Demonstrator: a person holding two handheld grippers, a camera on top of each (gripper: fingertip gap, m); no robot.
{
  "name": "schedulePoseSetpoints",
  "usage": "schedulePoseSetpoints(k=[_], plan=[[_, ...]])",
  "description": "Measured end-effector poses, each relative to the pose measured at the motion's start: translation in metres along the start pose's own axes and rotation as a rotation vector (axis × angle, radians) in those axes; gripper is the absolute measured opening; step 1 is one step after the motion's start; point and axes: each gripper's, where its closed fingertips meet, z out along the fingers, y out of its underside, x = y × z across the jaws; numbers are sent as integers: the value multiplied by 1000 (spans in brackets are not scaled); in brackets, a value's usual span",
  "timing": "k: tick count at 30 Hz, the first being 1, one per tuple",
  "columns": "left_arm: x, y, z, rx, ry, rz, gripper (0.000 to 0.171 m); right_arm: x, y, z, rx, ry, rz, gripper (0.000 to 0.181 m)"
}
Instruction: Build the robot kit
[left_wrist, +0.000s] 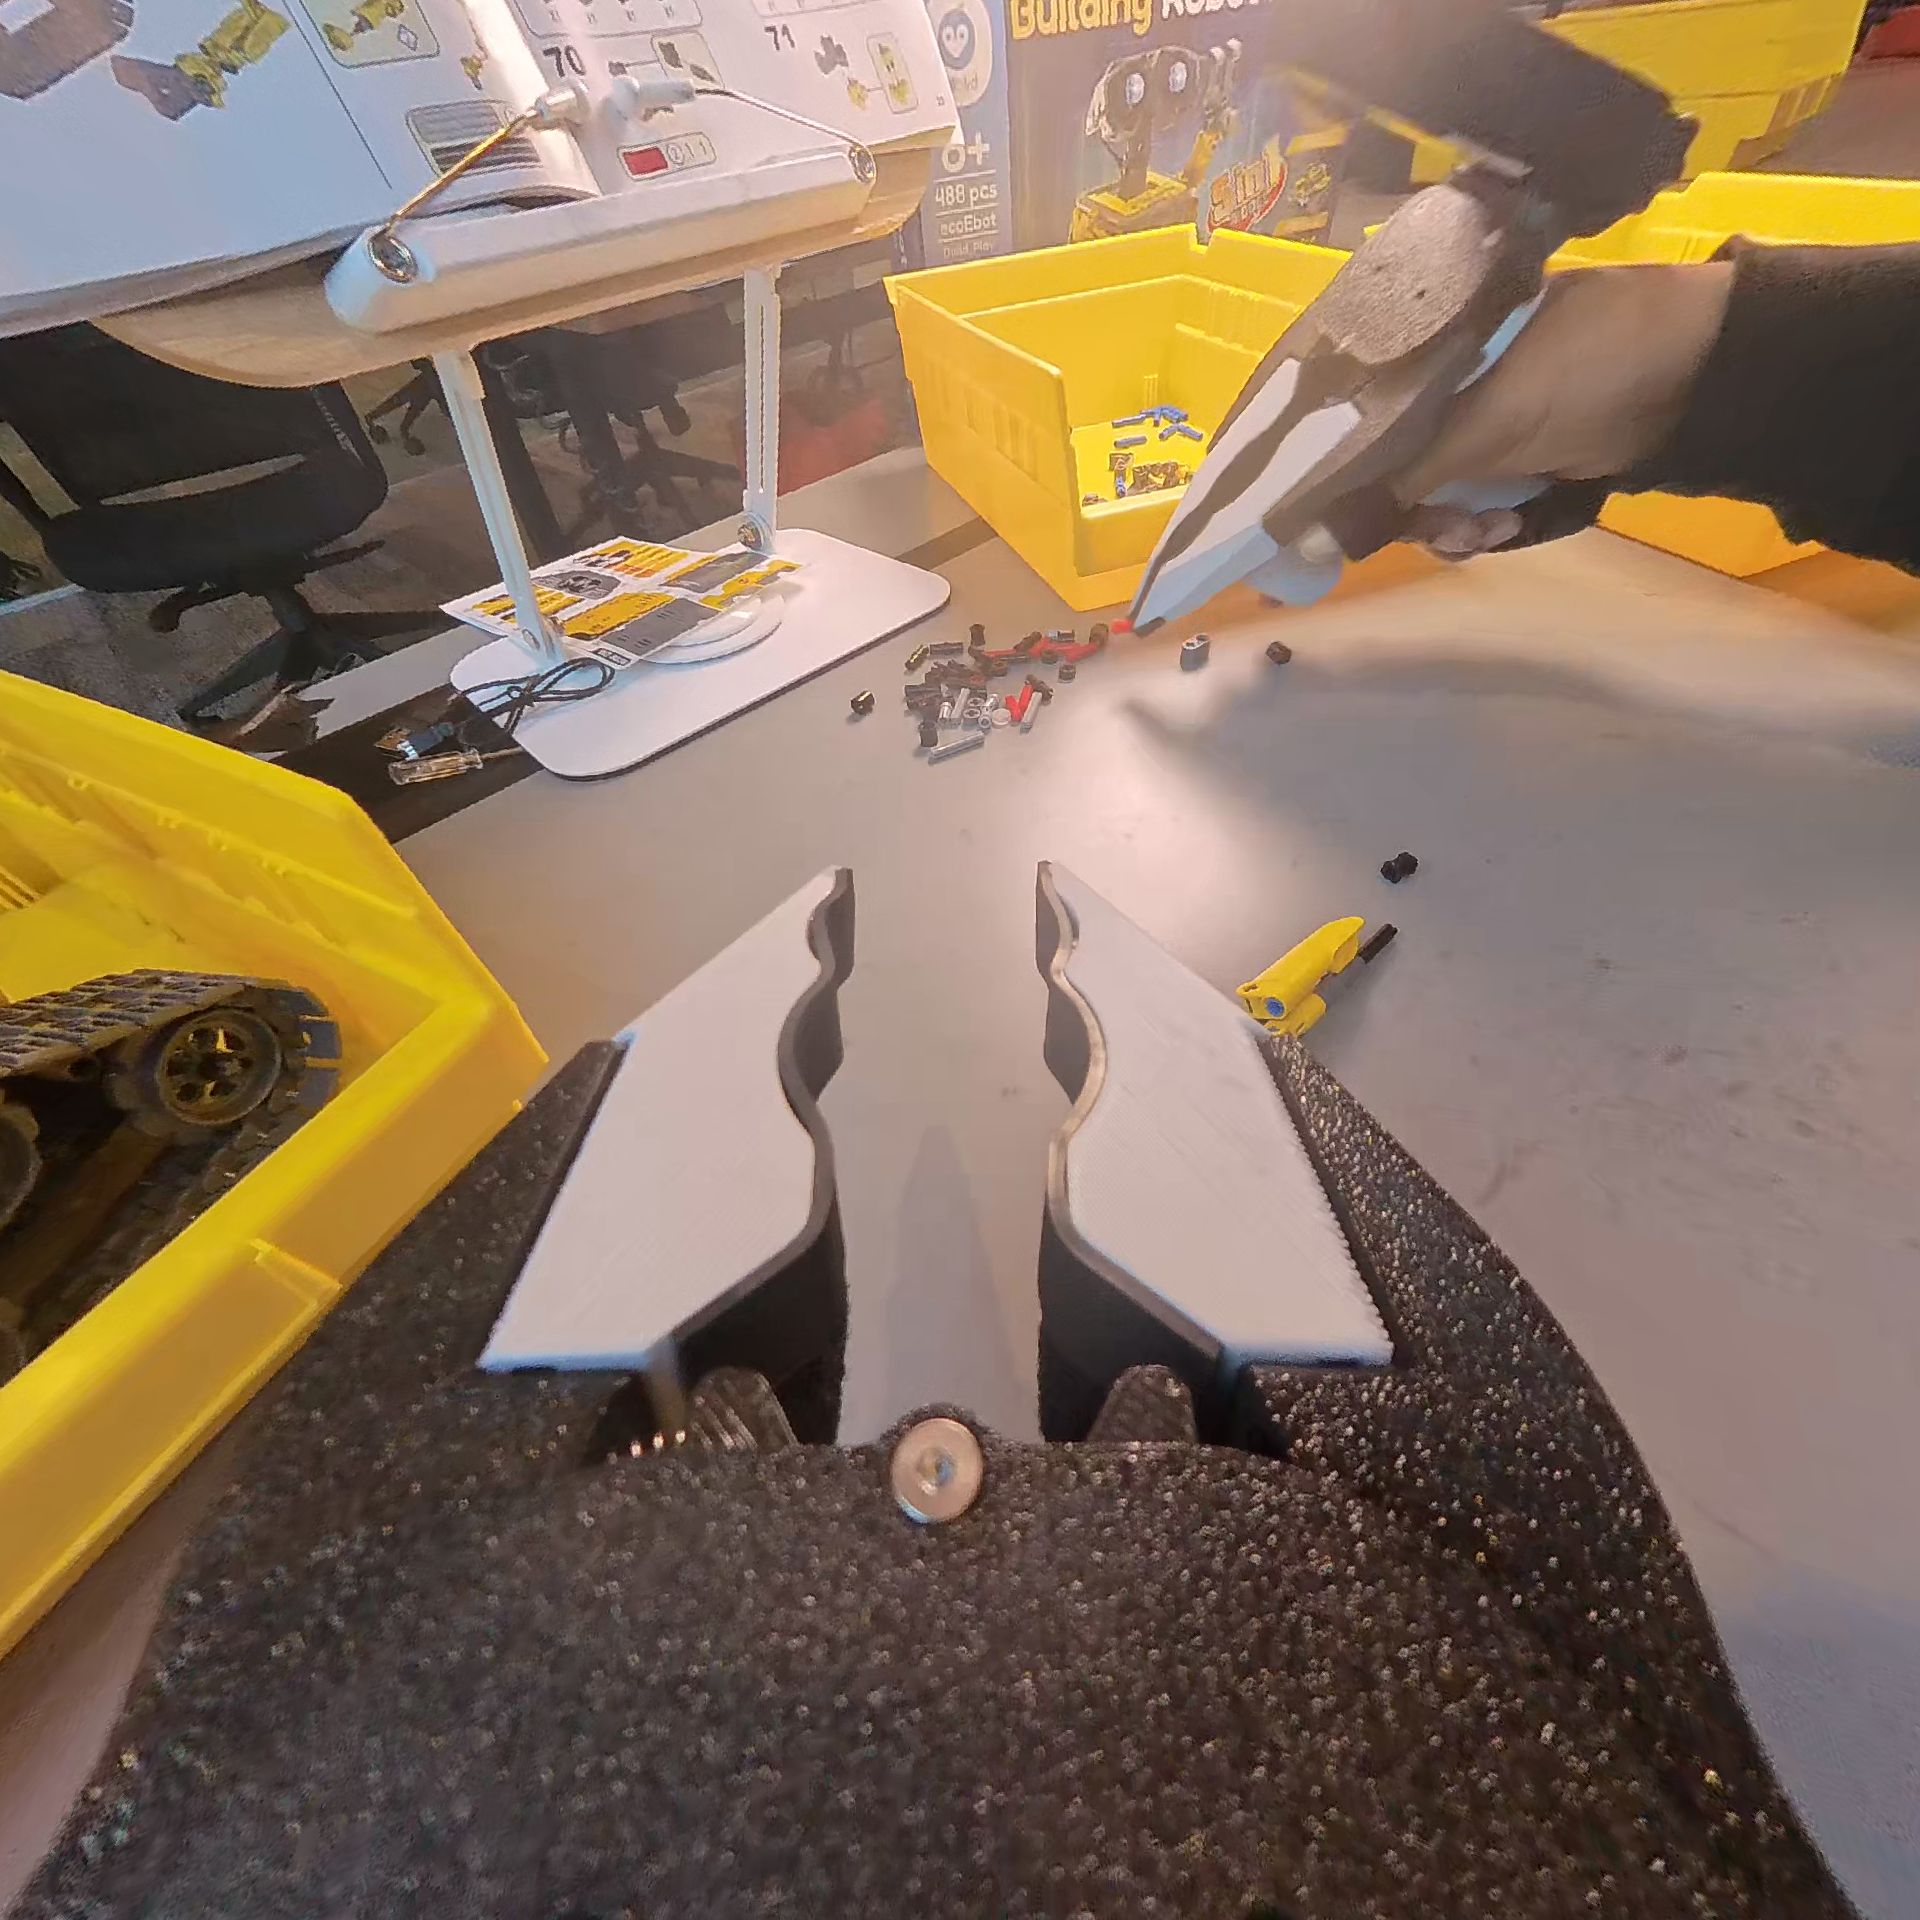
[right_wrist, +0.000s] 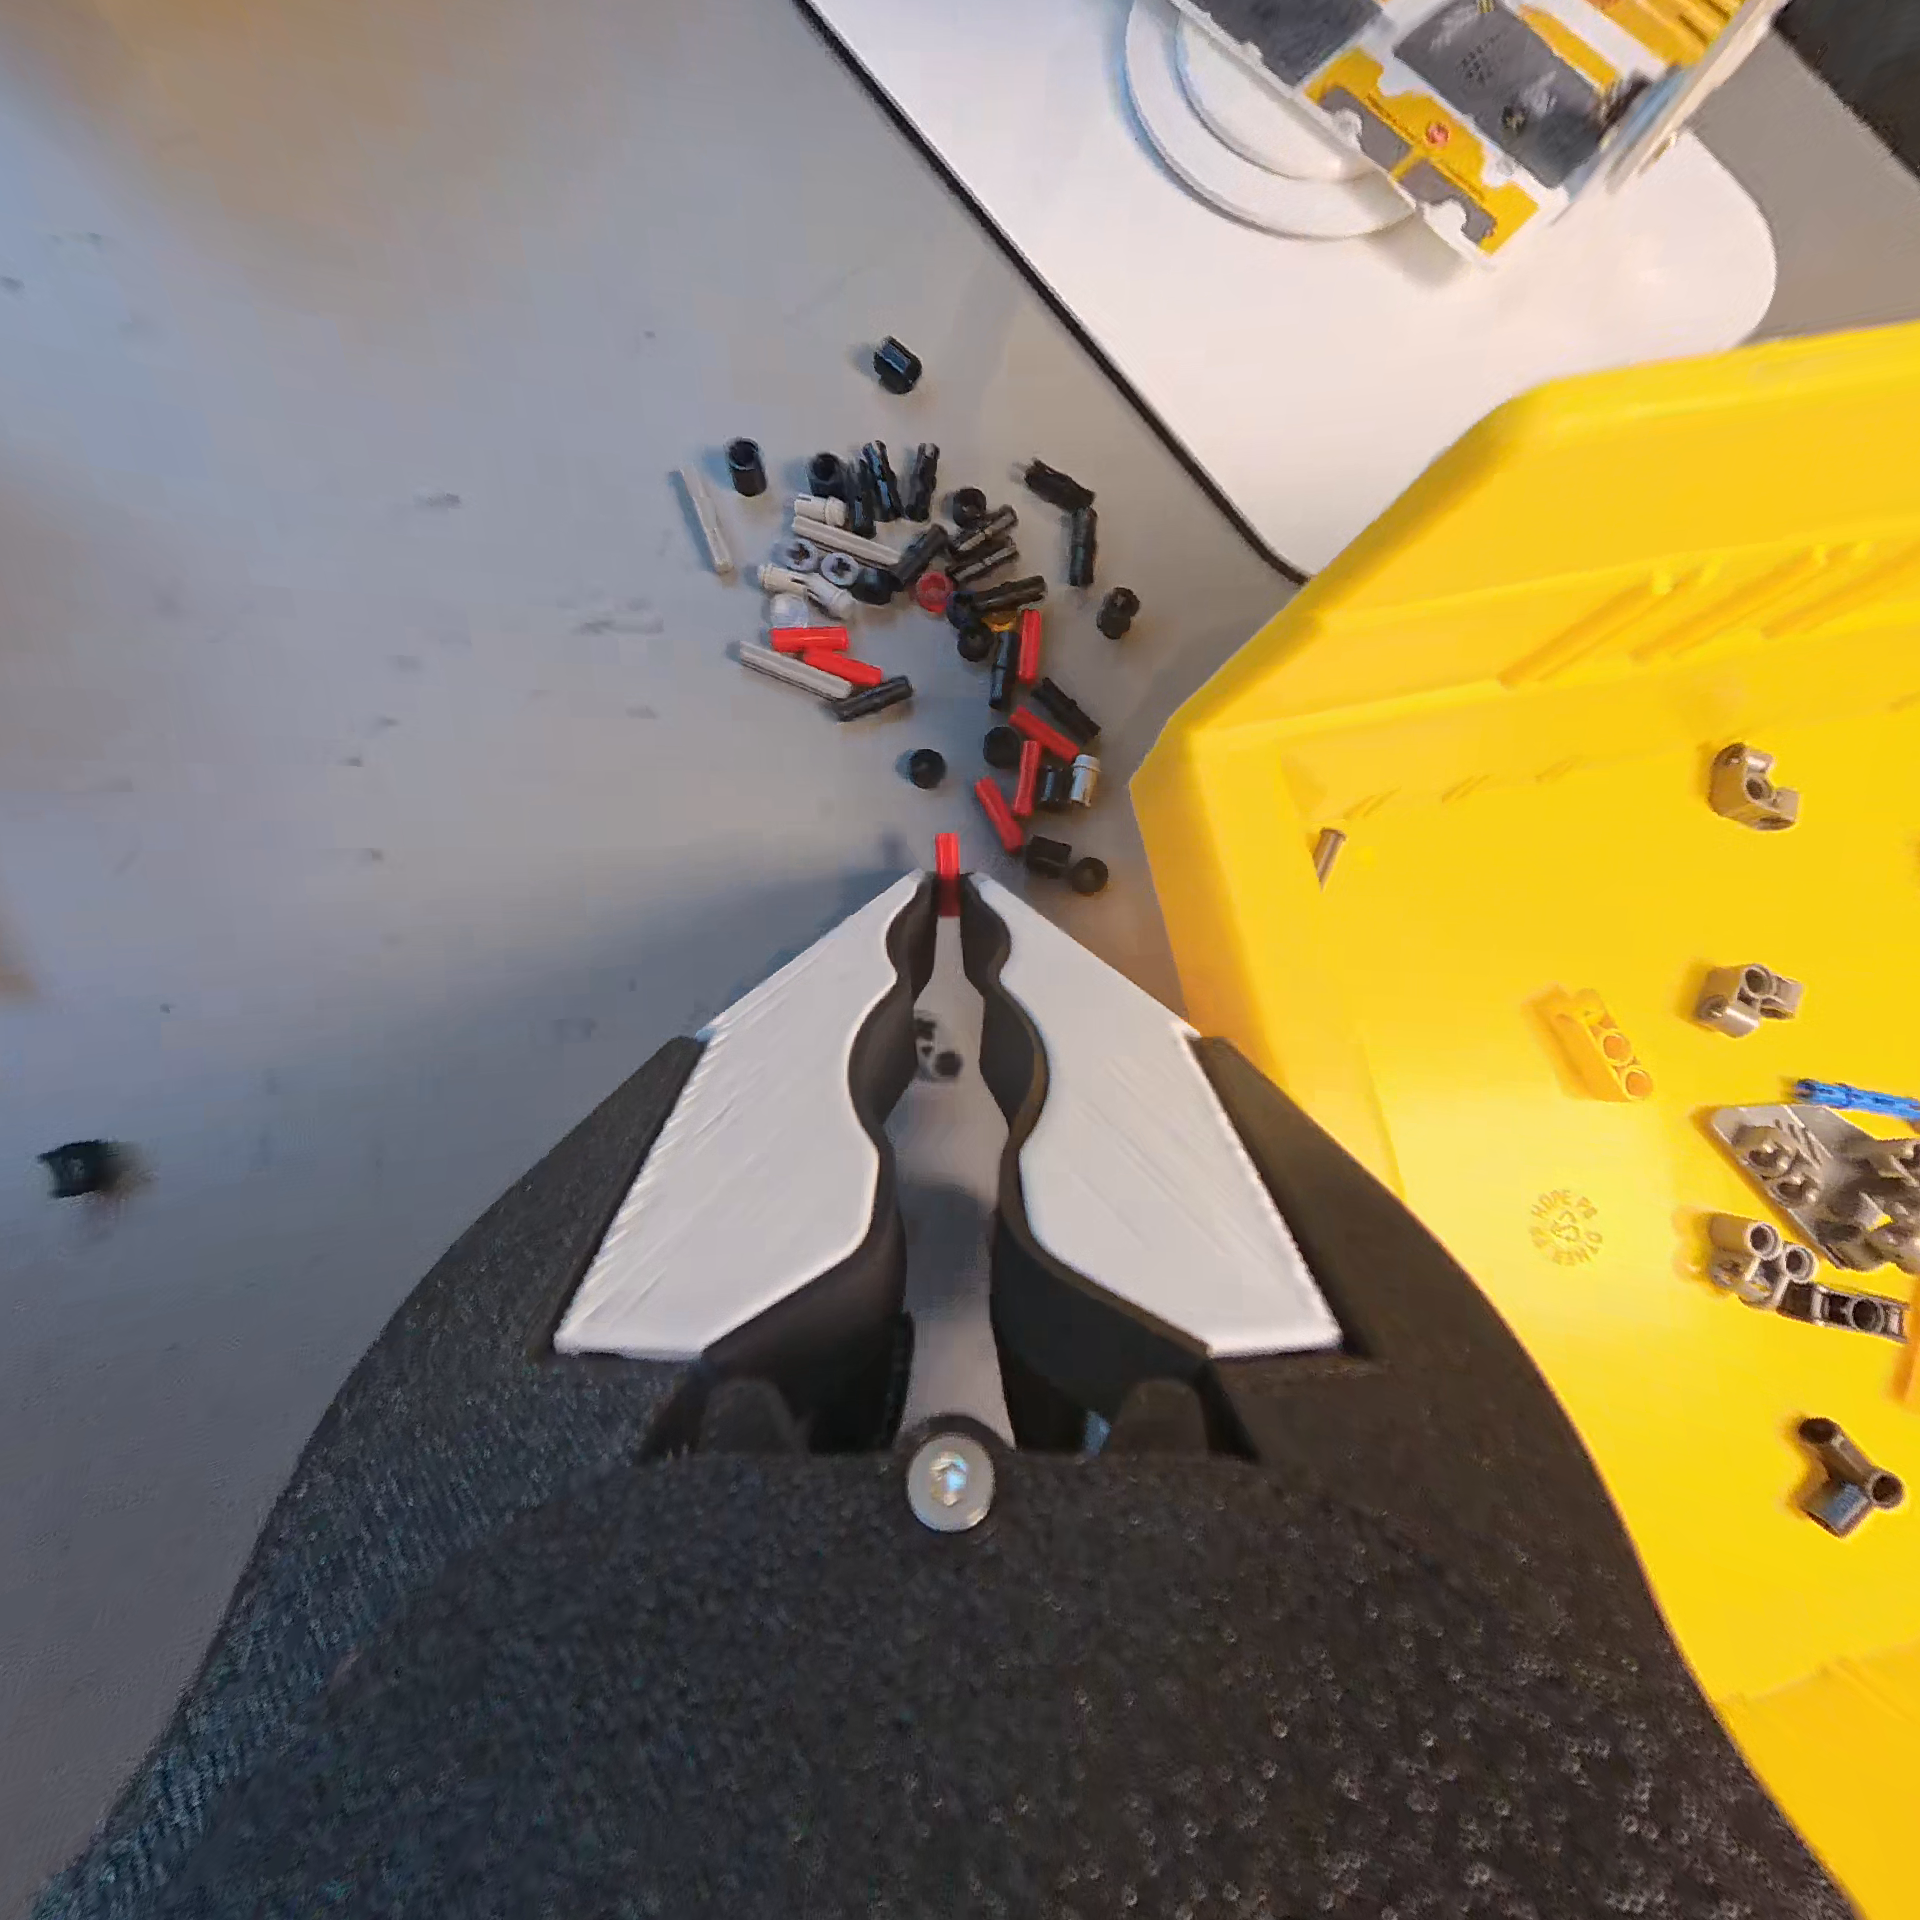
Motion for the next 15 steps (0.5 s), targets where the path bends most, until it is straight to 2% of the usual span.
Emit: schedulePoseSetpoints(k=[2, 4, 8, 11, 15], plan=[[-1, 0, 0, 0, -1, -2, 34, -23, -12, -16, 70, -63, -43, 3], [-1, 1, 1, -3, -1, -3, 34, -55, -12, -31, 74, -151, -121, 4], [-1, 1, 1, -3, -2, -1, 34, -115, 19, -50, -6, -311, -262, 3], [0, 2, 1, -6, -3, 2, 34, -136, 42, -56, -50, -354, -314, 3], [0, 3, 2, -10, -6, 9, 34, -146, 52, -53, -61, -354, -326, 4]])
